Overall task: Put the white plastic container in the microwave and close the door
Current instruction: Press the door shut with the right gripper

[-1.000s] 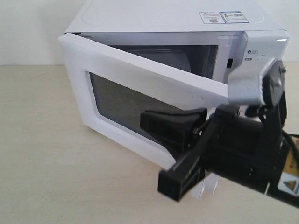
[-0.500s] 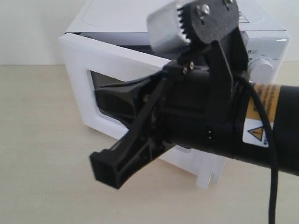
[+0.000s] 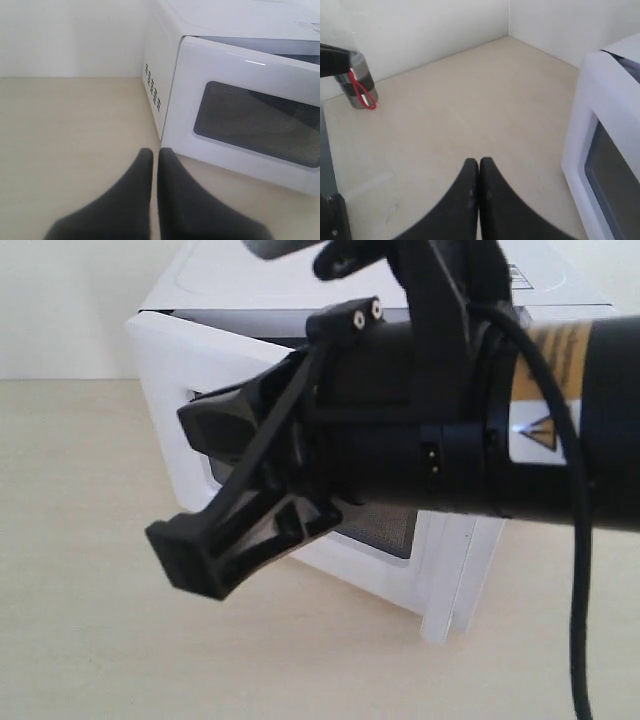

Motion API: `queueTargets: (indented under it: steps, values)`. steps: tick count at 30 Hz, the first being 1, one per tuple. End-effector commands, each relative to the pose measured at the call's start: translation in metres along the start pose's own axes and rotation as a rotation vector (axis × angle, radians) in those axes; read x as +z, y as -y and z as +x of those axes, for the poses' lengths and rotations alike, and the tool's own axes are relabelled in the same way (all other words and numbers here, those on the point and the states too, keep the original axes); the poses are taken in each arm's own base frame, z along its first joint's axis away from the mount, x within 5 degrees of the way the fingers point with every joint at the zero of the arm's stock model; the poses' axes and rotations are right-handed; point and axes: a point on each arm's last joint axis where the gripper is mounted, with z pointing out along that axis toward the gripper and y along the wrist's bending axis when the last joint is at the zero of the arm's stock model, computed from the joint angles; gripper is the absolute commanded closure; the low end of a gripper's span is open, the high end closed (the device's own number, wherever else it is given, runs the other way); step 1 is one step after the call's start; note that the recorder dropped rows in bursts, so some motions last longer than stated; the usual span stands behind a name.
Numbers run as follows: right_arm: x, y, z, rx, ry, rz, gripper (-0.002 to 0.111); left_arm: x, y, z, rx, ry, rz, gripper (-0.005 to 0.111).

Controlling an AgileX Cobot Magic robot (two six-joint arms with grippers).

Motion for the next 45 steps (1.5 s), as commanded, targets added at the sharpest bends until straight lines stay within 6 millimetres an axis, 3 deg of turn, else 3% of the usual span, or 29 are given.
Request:
queueTargets:
  steps: [1, 7, 12, 19, 24, 31, 38, 45]
  values:
    - [-0.006, 0.014, -0.007, 0.021, -0.117, 0.079, 0.109, 0.000, -0.001, 0.001, -0.006, -0.002, -0.002, 0.102]
    - [-0.025, 0.039, -0.022, 0.031, -0.323, 0.298, 0.109, 0.000, -0.001, 0.001, -0.006, -0.005, -0.002, 0.102]
    - [-0.035, 0.046, -0.033, 0.072, -0.447, 0.416, 0.109, 0.000, -0.001, 0.001, -0.006, -0.005, -0.002, 0.102]
    - [0.001, 0.054, -0.017, 0.030, -0.645, 0.463, 0.109, 0.000, -0.001, 0.001, -0.006, -0.001, -0.002, 0.102]
    - [0.015, 0.064, -0.007, -0.010, -0.736, 0.563, 0.109, 0.000, -0.001, 0.001, -0.006, -0.001, -0.002, 0.102]
    - [0.018, 0.078, -0.010, -0.026, -0.684, 0.735, 0.109, 0.000, -0.001, 0.001, -0.006, -0.001, -0.002, 0.102]
    - [0.014, 0.102, -0.013, 0.048, -0.627, 0.793, 0.109, 0.000, -0.001, 0.001, -0.001, -0.001, -0.004, 0.102]
    - [0.020, 0.117, -0.023, 0.134, -0.443, 0.775, 0.109, 0.000, -0.003, 0.000, 0.023, 0.004, -0.027, 0.102]
